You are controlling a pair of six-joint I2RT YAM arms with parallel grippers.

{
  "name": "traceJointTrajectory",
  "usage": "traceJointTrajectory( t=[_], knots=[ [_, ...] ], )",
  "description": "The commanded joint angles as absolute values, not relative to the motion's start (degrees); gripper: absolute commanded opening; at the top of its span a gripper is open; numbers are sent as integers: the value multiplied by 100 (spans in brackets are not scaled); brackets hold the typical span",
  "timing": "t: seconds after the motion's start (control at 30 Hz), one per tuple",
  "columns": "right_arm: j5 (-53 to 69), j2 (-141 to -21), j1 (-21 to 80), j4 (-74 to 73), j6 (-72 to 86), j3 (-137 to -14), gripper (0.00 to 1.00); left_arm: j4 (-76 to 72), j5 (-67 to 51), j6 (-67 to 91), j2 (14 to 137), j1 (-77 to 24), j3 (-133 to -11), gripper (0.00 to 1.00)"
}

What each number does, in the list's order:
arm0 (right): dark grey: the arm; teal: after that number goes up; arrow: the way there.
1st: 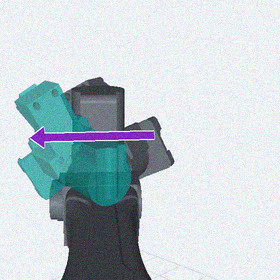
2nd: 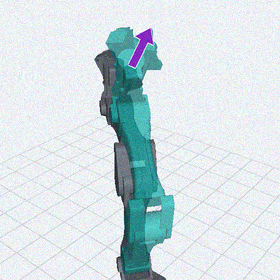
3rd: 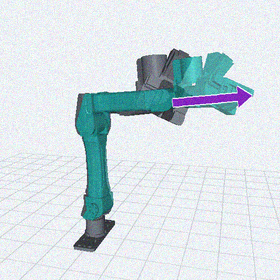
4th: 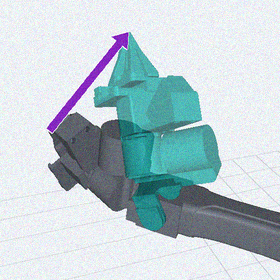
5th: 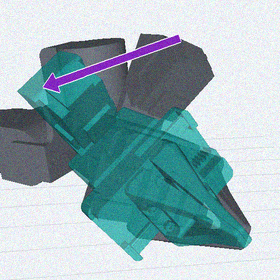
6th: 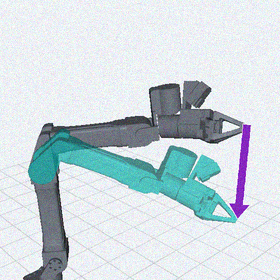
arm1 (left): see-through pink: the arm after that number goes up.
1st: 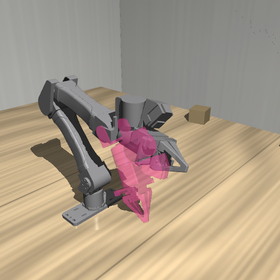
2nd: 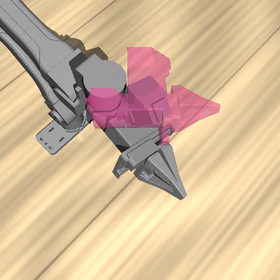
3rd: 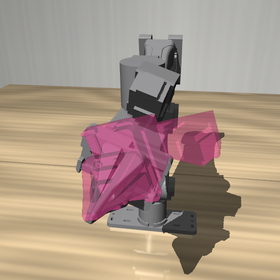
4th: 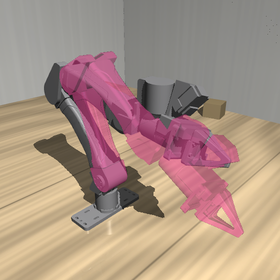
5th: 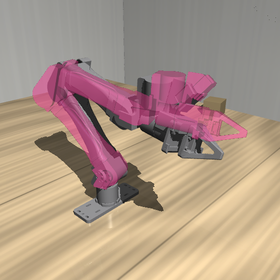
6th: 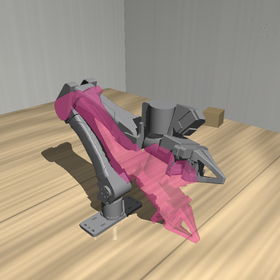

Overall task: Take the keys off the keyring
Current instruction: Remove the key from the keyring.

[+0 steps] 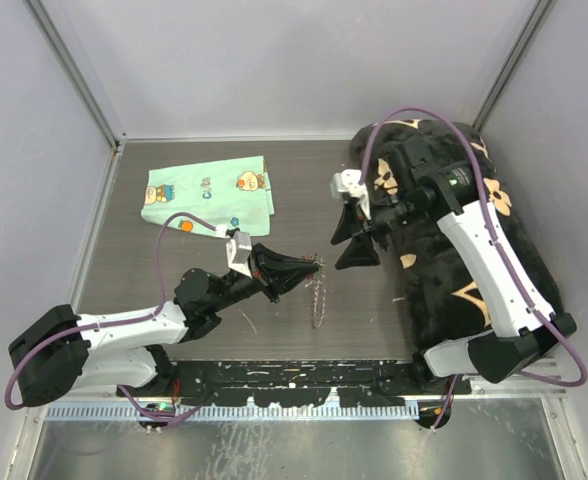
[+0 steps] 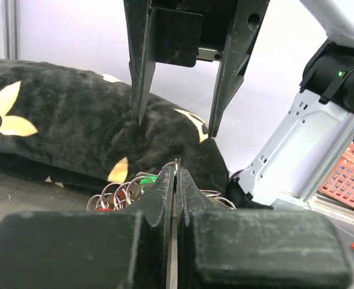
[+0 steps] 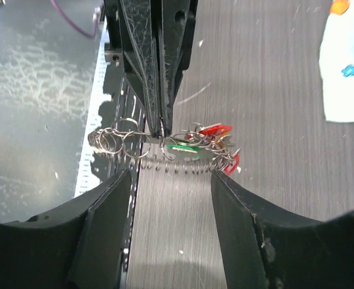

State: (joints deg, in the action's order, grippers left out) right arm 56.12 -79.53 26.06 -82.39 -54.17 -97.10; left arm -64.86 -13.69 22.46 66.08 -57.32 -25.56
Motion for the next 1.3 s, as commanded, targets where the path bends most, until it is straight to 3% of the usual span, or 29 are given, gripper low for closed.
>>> traceJointTrajectory(
  t=[0.0, 0.33, 0.87, 1.27],
  knots=[
    [7163, -7480, 2170, -7748, -5511, -9471, 62, -7593, -1322, 2475, 6407, -5735, -2640, 0],
    [7462, -6482, 2129, -5967, -5599, -8369, 66, -7883, -1452, 2892, 6390, -5732, -2863, 0],
    [7625, -6614, 2138, -6233, -6652, -8276, 35, -7920, -1368, 3390, 6437, -5736, -3018, 0],
    [7591, -6637, 2330, -6423, -7003, -8310, 31, -7919, -1292, 3557, 6539, -5733, -3089, 0]
  ],
)
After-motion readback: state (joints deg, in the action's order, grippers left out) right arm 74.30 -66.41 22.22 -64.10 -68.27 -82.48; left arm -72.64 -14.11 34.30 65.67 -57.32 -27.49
